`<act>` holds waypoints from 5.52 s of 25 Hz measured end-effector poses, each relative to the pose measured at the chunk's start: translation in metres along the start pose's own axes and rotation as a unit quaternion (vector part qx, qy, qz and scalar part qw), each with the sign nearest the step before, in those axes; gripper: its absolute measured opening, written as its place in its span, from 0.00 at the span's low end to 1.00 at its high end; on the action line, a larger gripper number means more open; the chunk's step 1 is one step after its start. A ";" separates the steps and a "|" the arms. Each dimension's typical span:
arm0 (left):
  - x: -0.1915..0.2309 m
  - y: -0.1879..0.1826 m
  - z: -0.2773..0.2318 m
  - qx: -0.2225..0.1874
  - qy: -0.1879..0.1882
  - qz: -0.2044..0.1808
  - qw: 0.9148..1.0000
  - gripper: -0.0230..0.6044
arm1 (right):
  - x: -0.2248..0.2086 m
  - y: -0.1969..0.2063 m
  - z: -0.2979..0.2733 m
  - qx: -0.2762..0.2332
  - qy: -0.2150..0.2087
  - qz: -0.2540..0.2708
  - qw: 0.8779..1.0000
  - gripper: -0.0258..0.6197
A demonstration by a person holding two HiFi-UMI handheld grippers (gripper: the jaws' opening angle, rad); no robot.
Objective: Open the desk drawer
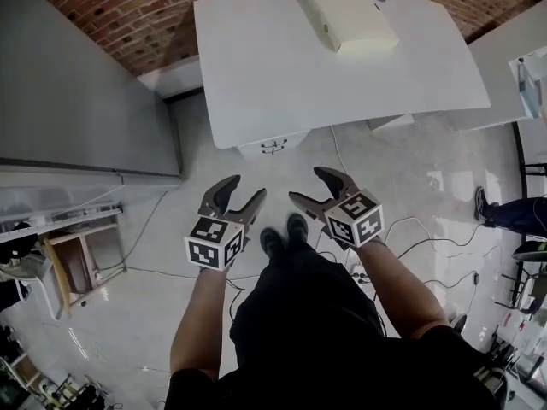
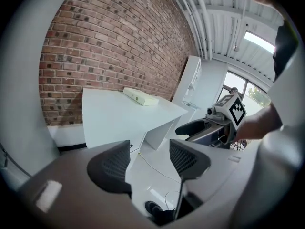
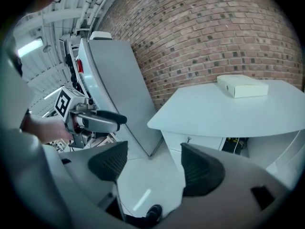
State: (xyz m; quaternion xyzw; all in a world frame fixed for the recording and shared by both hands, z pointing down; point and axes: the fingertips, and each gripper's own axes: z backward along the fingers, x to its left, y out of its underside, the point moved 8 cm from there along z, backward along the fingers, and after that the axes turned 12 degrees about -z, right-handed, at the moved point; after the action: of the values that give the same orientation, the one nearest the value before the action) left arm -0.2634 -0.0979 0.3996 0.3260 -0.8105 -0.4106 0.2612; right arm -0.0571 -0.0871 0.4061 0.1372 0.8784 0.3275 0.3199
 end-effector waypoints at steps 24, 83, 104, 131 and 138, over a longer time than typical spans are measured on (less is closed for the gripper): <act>0.045 0.154 -0.181 0.051 -0.013 -0.056 0.997 0.46 | -0.151 0.088 -0.136 -0.019 -0.043 0.029 0.998 0.54; 0.089 0.221 -0.182 0.056 -0.137 -0.001 0.989 0.44 | -0.171 0.073 -0.267 0.105 0.123 0.562 0.811 0.10; 0.088 0.208 -0.145 0.033 -0.152 -0.015 0.988 0.44 | -0.143 0.109 -0.227 0.124 0.105 0.522 0.838 0.10; 0.085 0.218 -0.155 0.030 -0.107 -0.073 0.991 0.41 | -0.121 0.142 -0.199 0.132 0.118 0.486 0.856 0.10; 0.071 0.236 -0.146 0.033 -0.108 -0.054 0.992 0.40 | -0.113 0.156 -0.194 0.132 0.114 0.470 0.865 0.10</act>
State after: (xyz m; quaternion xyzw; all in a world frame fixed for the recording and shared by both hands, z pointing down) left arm -0.2829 -0.1171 0.6848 0.3317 -0.8283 -0.4300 0.1381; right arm -0.0930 -0.1162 0.6760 0.5365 0.7754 0.3329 0.0050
